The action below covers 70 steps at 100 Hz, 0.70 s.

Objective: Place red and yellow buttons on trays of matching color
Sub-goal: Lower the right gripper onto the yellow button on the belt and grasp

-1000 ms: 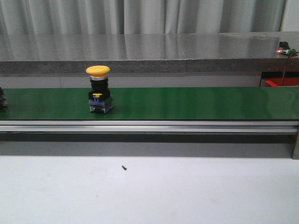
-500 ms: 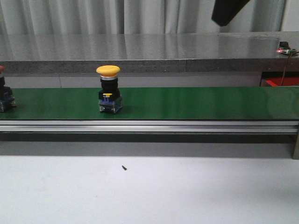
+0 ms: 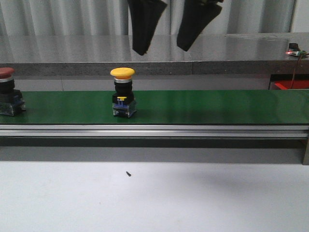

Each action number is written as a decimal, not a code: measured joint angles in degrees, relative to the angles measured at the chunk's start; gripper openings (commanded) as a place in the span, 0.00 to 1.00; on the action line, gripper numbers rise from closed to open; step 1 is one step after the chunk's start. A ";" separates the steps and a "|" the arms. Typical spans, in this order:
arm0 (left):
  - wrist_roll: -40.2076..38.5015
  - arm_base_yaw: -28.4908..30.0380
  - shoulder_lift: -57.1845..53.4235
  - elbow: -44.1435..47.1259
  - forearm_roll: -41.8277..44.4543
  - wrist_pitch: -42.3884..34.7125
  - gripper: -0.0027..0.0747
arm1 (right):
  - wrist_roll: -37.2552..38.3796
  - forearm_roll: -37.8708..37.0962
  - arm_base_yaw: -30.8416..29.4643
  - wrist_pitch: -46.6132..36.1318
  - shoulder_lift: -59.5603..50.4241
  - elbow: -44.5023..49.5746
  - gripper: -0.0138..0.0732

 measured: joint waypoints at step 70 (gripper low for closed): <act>0.00 0.00 0.00 0.00 0.65 -0.03 0.01 | 0.10 0.45 0.72 4.30 19.68 -19.13 0.83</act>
